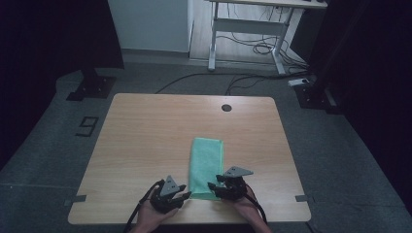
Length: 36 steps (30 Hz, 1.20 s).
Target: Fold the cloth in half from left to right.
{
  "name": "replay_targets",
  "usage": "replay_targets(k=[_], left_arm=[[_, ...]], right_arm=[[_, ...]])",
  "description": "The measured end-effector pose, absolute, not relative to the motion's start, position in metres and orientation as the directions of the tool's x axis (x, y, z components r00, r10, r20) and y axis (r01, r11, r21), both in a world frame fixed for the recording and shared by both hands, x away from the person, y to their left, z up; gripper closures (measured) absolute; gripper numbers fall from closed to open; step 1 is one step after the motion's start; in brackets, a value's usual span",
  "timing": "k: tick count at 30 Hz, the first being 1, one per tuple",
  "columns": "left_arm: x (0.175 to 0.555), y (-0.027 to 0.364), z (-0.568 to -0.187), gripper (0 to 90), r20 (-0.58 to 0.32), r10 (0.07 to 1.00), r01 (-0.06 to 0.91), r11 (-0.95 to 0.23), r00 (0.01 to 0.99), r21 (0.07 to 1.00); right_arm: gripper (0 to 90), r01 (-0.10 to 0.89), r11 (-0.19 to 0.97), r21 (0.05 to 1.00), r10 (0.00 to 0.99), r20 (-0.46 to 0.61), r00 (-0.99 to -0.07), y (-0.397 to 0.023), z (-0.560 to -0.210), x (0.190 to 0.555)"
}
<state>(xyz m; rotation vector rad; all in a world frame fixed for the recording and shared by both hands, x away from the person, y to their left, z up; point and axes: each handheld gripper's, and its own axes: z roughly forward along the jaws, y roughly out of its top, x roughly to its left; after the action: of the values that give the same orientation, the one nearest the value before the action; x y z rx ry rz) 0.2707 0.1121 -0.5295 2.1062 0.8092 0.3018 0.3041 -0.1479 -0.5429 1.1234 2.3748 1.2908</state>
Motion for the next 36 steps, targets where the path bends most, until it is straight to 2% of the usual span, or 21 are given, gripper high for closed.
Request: replay_targets(k=[9, 14, 18, 25, 36], left_arm=[[0.307, 0.093, -0.521, 53.3, -0.135, 0.646, 0.492, -0.412, 0.752, 0.767], [0.319, 0.080, -0.532, 50.5, -0.129, 0.647, 0.517, -0.458, 0.752, 0.723], [0.318, 0.078, -0.538, 49.7, -0.106, 0.650, 0.519, -0.487, 0.753, 0.702], [0.310, 0.078, -0.540, 49.6, -0.066, 0.655, 0.511, -0.519, 0.753, 0.685], [0.295, 0.088, -0.541, 49.8, -0.071, 0.653, 0.513, -0.519, 0.754, 0.684]], right_arm=[[47.9, 0.524, 0.362, 0.771, 0.718, 0.127, -0.684, -0.159, -0.551, 0.299], [46.7, 0.527, 0.342, 0.778, 0.724, 0.140, -0.676, -0.162, -0.547, 0.300], [45.2, 0.518, 0.291, 0.805, 0.711, 0.180, -0.679, -0.163, -0.539, 0.301], [42.4, 0.514, 0.334, 0.790, 0.692, 0.164, -0.703, -0.154, -0.548, 0.300], [42.4, 0.508, 0.368, 0.779, 0.689, 0.139, -0.712, -0.157, -0.553, 0.295]])
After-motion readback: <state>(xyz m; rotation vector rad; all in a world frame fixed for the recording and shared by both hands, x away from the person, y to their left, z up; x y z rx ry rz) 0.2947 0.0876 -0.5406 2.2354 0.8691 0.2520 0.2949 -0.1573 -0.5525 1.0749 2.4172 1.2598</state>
